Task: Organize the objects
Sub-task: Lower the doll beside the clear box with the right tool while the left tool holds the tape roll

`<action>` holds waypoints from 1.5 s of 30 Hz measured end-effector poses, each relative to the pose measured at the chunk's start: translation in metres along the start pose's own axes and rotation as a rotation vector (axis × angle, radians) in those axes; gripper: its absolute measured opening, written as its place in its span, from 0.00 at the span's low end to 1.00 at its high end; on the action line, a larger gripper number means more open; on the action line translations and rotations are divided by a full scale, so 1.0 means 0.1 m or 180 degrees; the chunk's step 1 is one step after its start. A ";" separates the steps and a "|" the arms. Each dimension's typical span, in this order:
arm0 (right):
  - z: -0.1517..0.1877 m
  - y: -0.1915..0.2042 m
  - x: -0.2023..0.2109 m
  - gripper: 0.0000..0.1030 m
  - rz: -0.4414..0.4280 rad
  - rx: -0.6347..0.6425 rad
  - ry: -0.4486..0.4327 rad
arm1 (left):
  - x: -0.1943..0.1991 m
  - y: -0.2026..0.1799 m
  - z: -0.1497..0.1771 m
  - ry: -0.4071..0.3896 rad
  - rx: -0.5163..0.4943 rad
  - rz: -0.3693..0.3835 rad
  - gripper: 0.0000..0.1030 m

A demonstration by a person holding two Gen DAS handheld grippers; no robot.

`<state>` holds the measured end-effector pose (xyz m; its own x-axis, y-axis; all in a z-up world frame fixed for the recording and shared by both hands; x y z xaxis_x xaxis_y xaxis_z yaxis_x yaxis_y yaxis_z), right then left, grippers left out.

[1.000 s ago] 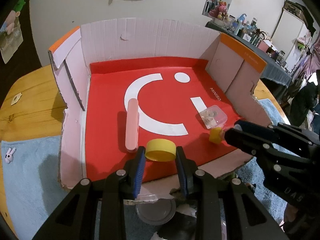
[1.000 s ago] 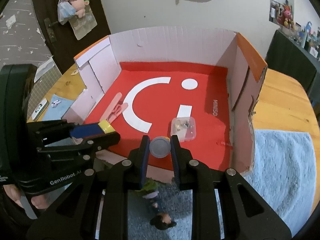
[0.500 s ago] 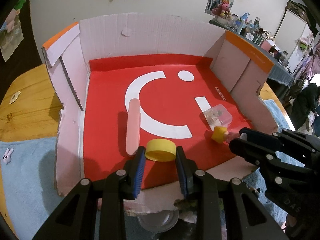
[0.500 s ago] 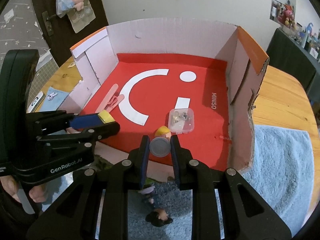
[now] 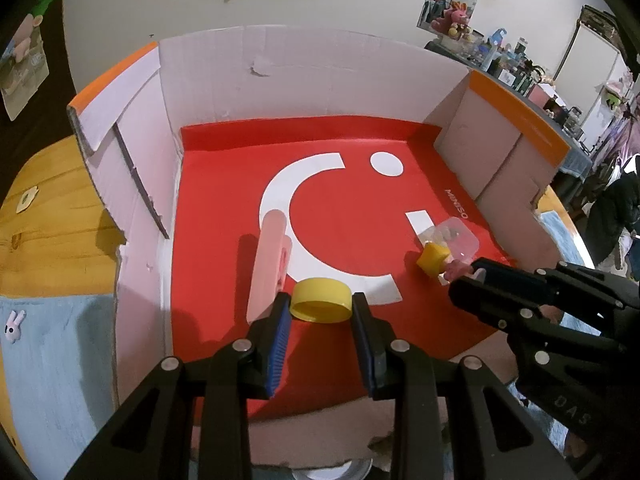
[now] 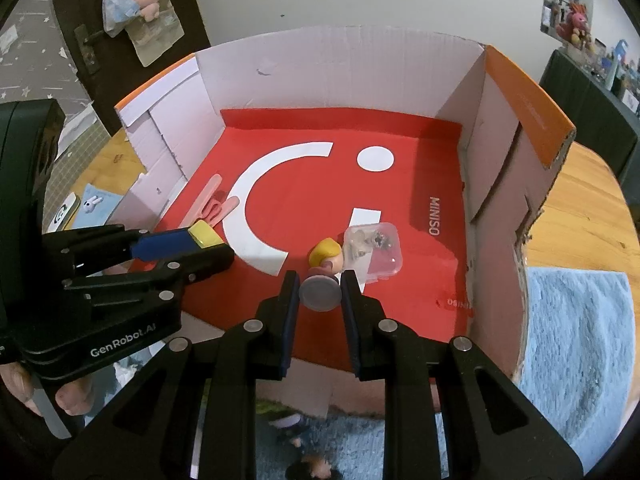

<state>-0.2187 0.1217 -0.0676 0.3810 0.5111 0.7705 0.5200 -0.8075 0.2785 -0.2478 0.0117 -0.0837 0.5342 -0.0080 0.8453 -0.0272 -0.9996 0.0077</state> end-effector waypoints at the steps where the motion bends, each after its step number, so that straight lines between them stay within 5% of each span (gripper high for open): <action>1: -0.01 -0.01 -0.01 0.19 0.0004 0.0000 0.0004 | -0.01 0.00 -0.01 -0.0001 0.0004 -0.0002 0.31; 45: -0.06 -0.12 -0.17 0.20 0.0044 -0.0081 0.0007 | -0.15 0.01 -0.17 -0.0032 0.0032 -0.0060 0.35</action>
<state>-0.2359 0.1210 -0.0808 0.3863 0.4992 0.7756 0.4951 -0.8217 0.2822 -0.2704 0.0115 -0.0870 0.5430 0.0105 0.8397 -0.0086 -0.9998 0.0181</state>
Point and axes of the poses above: each gripper's, at about its wrist camera, not at the fingertips, and x roughly against the way its jaws point, y to its left, z to its underside, the point moved 8 cm from there along -x, roughly the way its jaws point, and after that the axes turned 11 degrees about -z, right-handed, at the moved point
